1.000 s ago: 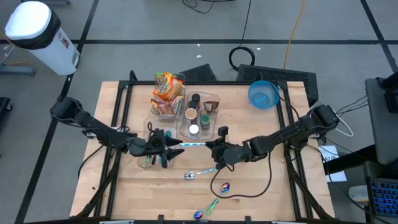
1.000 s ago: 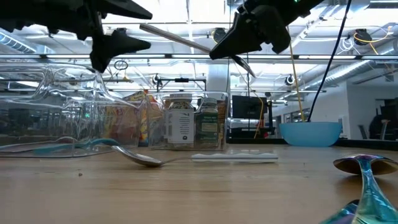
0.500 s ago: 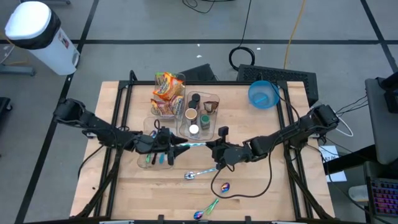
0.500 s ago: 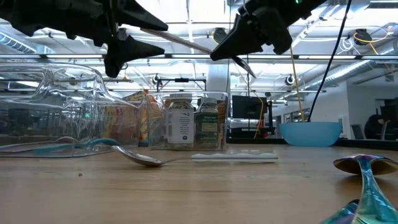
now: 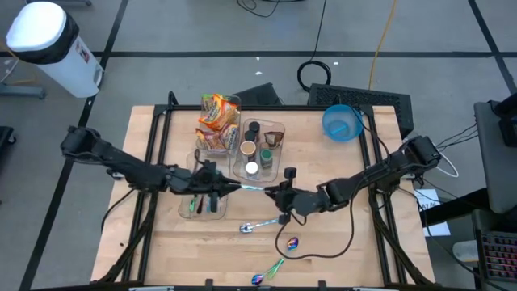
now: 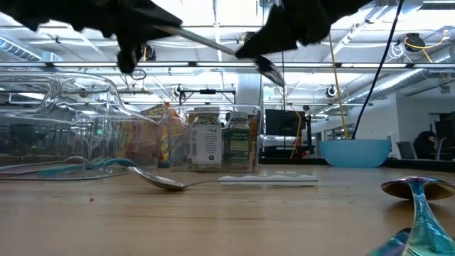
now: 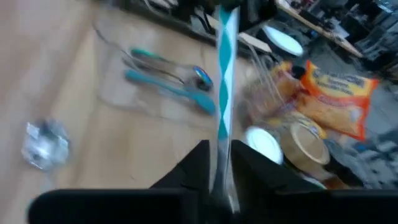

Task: Pick & Place Food Item
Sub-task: Put the right white patterned spoon into the bottom transparent bin

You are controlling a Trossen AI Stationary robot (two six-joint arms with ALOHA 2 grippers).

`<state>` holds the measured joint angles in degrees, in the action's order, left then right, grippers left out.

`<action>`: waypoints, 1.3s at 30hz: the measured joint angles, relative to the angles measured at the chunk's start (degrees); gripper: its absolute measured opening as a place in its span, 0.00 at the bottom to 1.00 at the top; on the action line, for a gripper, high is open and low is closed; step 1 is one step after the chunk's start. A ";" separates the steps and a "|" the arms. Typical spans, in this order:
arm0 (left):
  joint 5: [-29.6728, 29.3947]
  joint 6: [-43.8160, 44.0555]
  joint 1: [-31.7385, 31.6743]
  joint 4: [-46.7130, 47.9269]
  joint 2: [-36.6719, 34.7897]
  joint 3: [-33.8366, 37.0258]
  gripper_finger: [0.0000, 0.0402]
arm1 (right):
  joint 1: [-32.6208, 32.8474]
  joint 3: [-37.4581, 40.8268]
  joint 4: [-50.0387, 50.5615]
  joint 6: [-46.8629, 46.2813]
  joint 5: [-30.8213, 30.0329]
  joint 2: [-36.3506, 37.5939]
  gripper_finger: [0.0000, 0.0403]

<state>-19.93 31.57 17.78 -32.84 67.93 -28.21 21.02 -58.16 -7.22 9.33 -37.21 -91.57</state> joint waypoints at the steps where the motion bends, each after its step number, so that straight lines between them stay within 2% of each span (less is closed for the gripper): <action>1: 0.05 -0.38 0.15 3.39 -2.47 -0.46 0.09 | 0.31 -0.04 -0.14 -0.07 0.03 0.18 0.17; 5: -3.15 -0.51 2.07 22.23 -11.95 -5.30 0.09 | 1.27 0.04 -1.28 -0.35 -0.34 0.36 0.26; 9: -3.80 -4.34 4.84 43.85 -17.36 -13.90 0.09 | 2.00 0.16 -1.50 -0.27 -0.24 0.28 0.31; 16: -4.09 -3.39 8.80 73.78 -17.39 -32.34 0.09 | 1.55 0.14 -1.62 -1.14 -0.22 0.31 0.33; 19: -4.50 -3.39 9.92 82.01 -15.87 -37.21 0.09 | 1.58 0.14 -1.58 -1.14 -0.20 0.31 0.33; 24: -9.77 -4.06 11.32 96.15 -14.84 -42.86 0.09 | 1.64 0.14 -1.29 -1.16 0.04 0.31 0.32; 26: -9.42 -5.18 11.50 99.31 -14.82 -42.92 0.09 | 1.64 0.14 -1.34 -1.18 0.78 0.31 0.32; 29: -5.88 -5.31 11.58 100.45 -14.40 -41.23 0.09 | 1.64 0.14 -1.25 -1.18 2.93 0.31 0.32; 34: -2.72 -7.40 11.58 98.70 -11.51 -36.46 0.09 | 1.60 0.14 -1.34 -1.18 4.48 0.31 0.32; 39: -2.53 -12.63 11.58 94.61 -6.76 -31.78 0.09 | 1.59 0.14 -1.36 -1.18 4.46 0.31 0.32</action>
<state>-22.46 18.94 29.36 61.77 61.16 -59.99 22.61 -58.02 -8.58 8.14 -32.75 -91.26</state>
